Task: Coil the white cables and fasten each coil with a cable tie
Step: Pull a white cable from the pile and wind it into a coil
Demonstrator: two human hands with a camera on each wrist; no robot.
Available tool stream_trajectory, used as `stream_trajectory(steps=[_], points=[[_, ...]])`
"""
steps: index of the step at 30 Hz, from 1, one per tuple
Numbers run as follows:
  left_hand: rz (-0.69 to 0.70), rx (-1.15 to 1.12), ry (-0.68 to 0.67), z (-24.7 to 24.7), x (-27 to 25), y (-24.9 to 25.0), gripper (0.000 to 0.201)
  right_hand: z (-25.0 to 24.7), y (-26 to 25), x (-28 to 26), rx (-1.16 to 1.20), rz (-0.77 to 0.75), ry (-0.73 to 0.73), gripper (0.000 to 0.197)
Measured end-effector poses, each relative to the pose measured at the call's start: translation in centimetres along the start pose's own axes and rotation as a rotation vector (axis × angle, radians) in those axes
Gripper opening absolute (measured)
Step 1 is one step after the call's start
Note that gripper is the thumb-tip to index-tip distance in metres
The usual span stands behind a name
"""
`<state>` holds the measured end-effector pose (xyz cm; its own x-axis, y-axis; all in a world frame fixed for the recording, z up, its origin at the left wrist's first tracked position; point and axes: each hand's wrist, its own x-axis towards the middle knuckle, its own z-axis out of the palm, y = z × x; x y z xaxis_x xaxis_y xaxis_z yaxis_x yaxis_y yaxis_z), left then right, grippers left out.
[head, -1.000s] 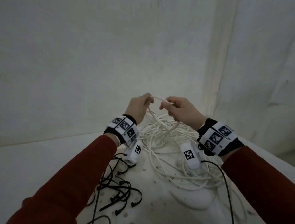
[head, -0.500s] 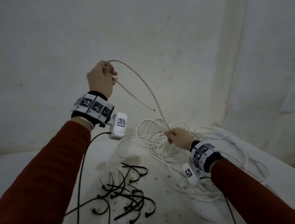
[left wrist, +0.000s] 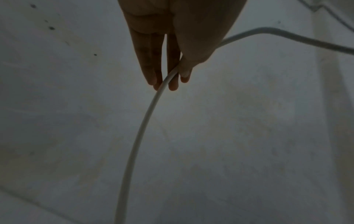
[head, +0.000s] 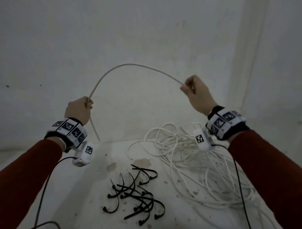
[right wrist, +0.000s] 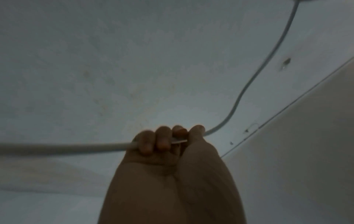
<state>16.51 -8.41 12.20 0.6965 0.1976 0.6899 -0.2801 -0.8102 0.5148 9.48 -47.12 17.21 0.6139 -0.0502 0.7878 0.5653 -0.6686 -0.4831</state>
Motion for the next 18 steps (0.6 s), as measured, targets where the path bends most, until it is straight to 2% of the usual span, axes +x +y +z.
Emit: stream_trajectory(steps=[3, 7, 9, 11, 14, 15, 18], points=[[-0.086, 0.095, -0.036, -1.0, -0.6, -1.6, 0.023, -1.4, -3.6, 2.4, 0.058, -0.105, 0.090, 0.016], [-0.087, 0.049, -0.057, -2.4, -0.8, -1.7, 0.014, -0.6, -7.2, 4.2, -0.012, -0.197, 0.067, 0.020], [-0.002, -0.015, -0.001, -3.3, -1.0, -0.4, 0.014, 0.9, -8.5, 4.4, -0.108, -0.221, 0.004, 0.017], [0.109, -0.060, 0.041, -4.2, -1.1, 1.6, 0.023, 2.8, -9.3, 4.2, -0.159, -0.237, -0.067, 0.016], [0.290, -0.012, 0.009, -5.3, -1.2, 5.1, 0.049, 5.8, -10.2, 3.2, -0.102, -0.283, -0.154, 0.017], [0.361, -0.004, -0.010, -5.5, -1.3, 6.3, 0.052, 6.8, -10.5, 2.9, -0.083, -0.305, -0.169, 0.016], [0.530, -0.050, -0.139, -5.8, -1.9, 9.1, 0.036, 8.8, -11.8, 2.0, -0.010, -0.359, -0.171, 0.012]])
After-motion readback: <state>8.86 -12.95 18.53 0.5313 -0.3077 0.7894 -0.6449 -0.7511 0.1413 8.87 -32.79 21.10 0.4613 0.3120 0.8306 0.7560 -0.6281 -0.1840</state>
